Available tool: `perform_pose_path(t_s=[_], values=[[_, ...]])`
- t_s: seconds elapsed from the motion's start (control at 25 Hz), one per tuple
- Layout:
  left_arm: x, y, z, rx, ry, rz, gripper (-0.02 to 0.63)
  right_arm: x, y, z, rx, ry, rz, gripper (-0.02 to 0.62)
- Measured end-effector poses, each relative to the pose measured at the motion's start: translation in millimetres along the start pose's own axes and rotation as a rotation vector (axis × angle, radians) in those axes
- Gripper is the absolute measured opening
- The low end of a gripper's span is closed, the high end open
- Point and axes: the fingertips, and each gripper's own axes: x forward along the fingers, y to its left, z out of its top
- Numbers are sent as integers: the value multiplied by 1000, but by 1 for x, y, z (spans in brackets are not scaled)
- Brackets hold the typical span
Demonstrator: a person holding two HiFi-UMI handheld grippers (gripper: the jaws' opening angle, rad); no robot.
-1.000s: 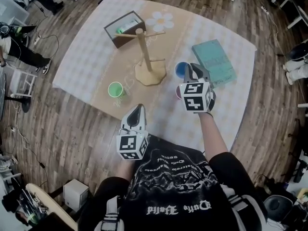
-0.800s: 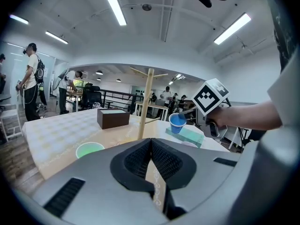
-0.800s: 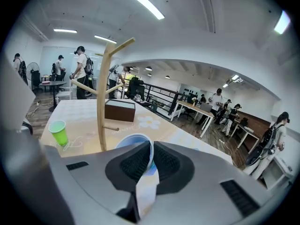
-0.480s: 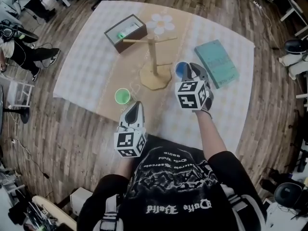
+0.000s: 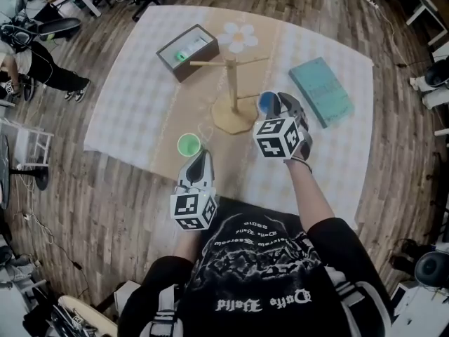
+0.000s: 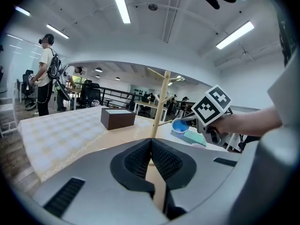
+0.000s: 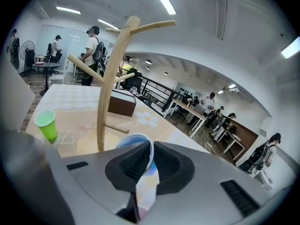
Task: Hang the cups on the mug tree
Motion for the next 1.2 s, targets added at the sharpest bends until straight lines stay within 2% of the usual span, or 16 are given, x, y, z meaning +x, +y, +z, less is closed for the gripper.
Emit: perform_pose_path(t_s=[0.52,0.8,1.2], values=[[-7,14,-9,-8,14,-3,18,-7,15,18,-83,-31,-25,35],[-12,27,-15,-21,26,22,18,-7,23,25,-136,-46,-50,37],[-17,41,-17,-20,33,41,18,-6,39,29,-113,-52,-68,37]])
